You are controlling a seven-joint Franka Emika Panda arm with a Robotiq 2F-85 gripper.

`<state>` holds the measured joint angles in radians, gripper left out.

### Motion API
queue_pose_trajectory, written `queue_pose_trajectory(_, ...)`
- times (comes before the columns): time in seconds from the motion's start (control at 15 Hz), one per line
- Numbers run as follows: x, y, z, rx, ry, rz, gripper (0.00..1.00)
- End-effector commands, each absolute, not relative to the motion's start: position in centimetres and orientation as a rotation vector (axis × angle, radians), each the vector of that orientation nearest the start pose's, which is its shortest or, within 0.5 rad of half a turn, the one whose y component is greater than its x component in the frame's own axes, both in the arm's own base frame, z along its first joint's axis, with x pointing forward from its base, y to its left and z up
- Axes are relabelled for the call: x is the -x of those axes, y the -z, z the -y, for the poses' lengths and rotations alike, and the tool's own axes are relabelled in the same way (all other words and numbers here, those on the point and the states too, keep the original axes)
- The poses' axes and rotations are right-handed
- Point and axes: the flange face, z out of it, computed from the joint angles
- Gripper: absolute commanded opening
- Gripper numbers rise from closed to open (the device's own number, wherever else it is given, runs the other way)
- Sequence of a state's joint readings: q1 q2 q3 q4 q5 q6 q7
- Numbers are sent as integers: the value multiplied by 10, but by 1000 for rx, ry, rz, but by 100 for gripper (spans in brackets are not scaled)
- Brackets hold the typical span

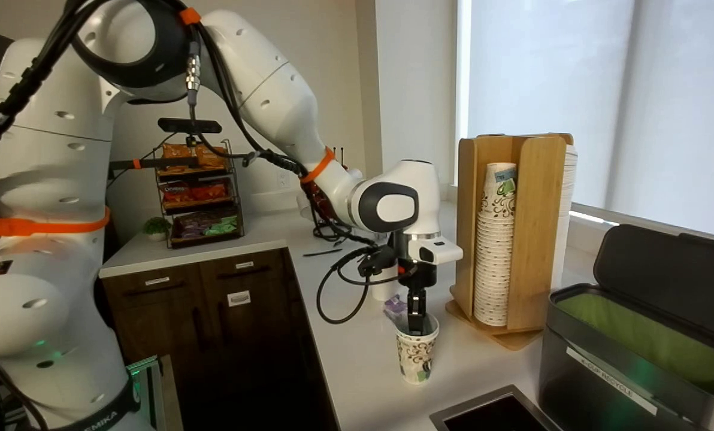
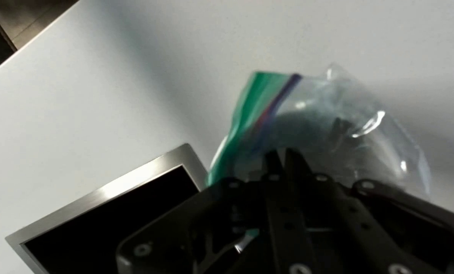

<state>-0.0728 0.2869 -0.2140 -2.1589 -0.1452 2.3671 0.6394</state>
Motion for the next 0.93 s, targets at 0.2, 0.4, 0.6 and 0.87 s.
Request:
queue_pose_trajectory(0.2,-526,-274,162,3011,-65,-1315,20)
queue_pose_trajectory(0.4,-526,-279,164,3008,-51,-1319,32)
queue_pose_trajectory(0.6,-525,-284,164,3005,-43,-1321,39)
queue_pose_trajectory(0.87,-525,-286,164,3004,-37,-1322,45)
